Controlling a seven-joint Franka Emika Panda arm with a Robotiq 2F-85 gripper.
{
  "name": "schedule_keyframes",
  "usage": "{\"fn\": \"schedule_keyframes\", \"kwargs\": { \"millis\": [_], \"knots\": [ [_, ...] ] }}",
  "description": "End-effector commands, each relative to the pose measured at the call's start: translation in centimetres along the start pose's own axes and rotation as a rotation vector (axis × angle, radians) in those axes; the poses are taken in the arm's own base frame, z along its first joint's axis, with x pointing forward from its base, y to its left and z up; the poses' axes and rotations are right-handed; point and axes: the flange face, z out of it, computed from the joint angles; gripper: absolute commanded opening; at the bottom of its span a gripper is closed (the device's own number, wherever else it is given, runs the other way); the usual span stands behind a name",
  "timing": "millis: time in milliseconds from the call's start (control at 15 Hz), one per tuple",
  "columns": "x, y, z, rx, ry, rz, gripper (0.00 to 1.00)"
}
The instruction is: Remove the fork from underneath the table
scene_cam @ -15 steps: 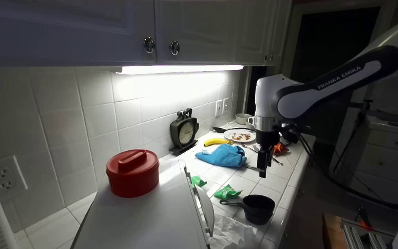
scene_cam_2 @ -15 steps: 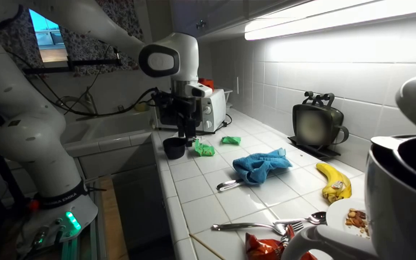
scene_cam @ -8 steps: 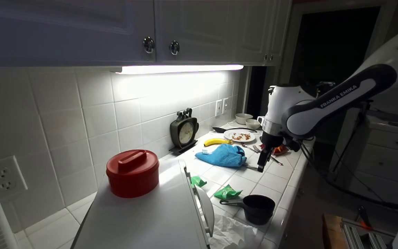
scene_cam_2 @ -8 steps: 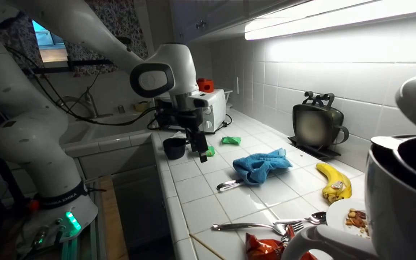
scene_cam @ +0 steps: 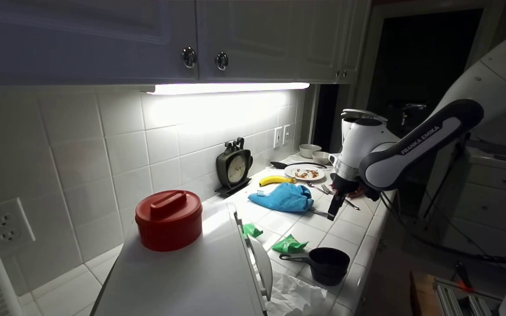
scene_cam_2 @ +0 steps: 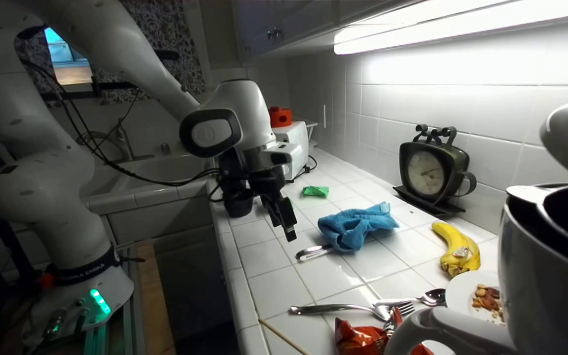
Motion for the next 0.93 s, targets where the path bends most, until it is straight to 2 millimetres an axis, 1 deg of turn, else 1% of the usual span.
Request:
{"fn": "schedule_keyframes", "kwargs": {
  "millis": [0, 133, 200, 267, 467, 533, 667, 867],
  "knots": [
    [0.1, -0.1, -0.1, 0.000, 0.001, -0.003, 1.00],
    [0.1, -0.2, -0.2, 0.000, 0.003, -0.005, 1.00],
    [0.3, 0.4, 0.2, -0.004, -0.001, 0.017, 1.00],
    [0.4, 1.6, 0.9, -0.003, -0.008, 0.056, 1.00],
    [0.4, 4.0, 1.7, 0.018, 0.001, 0.155, 1.00],
    [0.6, 4.9, 2.1, 0.012, 0.007, 0.184, 1.00],
    [1.4, 6.1, 2.7, 0.016, 0.018, 0.214, 1.00],
    [2.9, 6.4, 3.9, 0.032, 0.049, 0.211, 1.00]
  ]
}}
